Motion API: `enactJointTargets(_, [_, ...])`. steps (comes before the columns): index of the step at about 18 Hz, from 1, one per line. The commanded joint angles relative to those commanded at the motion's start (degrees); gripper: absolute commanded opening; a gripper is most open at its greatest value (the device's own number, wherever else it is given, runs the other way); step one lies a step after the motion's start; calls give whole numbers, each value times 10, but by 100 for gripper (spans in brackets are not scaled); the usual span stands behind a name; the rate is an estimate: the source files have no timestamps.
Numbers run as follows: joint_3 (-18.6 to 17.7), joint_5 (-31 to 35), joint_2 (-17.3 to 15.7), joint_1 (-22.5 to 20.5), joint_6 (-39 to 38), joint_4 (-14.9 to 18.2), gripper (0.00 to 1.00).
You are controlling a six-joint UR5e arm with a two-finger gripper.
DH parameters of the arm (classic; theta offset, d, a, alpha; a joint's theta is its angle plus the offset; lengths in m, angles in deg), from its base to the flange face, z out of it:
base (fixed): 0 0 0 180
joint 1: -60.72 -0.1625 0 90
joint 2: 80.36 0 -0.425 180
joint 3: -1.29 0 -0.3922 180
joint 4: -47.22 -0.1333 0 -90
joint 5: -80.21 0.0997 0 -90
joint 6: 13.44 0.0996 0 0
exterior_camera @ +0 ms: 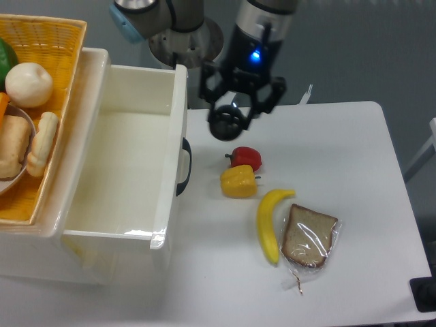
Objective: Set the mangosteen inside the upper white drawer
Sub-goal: 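Carry the mangosteen up and over into the open white drawer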
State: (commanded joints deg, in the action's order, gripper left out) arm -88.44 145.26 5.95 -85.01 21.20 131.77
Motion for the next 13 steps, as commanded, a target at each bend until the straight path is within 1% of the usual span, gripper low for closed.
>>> enactJointTargets(2, [-2, 2, 0, 20, -11, 0, 43])
enactJointTargets(7, [-14, 2, 7, 50, -12, 0, 45])
enactJointTargets(9, [-26, 3, 8, 60, -12, -3, 46])
enactJointTargets(11, [-28, 3, 11, 72, -12, -3, 47])
enactJointTargets(13, [-28, 3, 15, 80, -12, -3, 50])
